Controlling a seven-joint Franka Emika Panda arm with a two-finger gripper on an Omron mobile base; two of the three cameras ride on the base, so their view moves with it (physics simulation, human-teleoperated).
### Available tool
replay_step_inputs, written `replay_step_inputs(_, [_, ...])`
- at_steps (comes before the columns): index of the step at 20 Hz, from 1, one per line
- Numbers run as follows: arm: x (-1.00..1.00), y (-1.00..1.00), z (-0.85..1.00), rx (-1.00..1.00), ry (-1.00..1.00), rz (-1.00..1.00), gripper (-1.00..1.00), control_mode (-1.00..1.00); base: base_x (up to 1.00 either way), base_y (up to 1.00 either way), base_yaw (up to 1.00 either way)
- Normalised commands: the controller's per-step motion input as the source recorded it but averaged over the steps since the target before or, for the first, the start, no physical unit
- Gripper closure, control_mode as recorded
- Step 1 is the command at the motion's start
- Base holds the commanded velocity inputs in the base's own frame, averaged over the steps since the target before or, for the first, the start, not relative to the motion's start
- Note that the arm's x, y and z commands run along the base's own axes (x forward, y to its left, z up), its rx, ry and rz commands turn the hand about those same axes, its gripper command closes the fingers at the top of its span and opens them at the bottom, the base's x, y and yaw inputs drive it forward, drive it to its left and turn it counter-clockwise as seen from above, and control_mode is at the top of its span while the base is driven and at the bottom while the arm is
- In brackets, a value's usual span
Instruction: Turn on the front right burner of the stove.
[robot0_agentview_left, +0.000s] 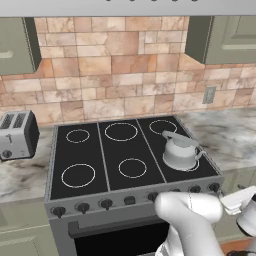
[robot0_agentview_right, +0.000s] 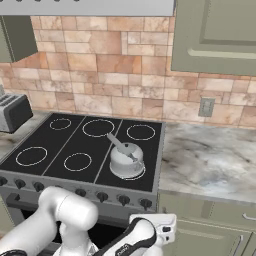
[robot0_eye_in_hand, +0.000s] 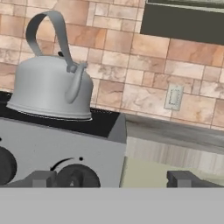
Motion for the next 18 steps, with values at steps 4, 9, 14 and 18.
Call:
replay_step_inputs(4, [-0.11,0.00,-0.24,0.00,0.00,0.13,-1.00,-1.00,0.00,0.00,0.00])
replay_step_inputs(9, [0.02,0.05,-0.10,0.00,-0.01,0.03,-1.00,-1.00,0.00,0.00,0.00])
replay_step_inputs(14, [0.06,0.01,0.00,0.02,-0.01,0.00,-1.00,-1.00,0.00,0.00,0.00])
replay_step_inputs(18, [0.01,0.09,-0.01,0.02,-0.06,-0.04,-1.00,-1.00,0.00,0.00,0.00])
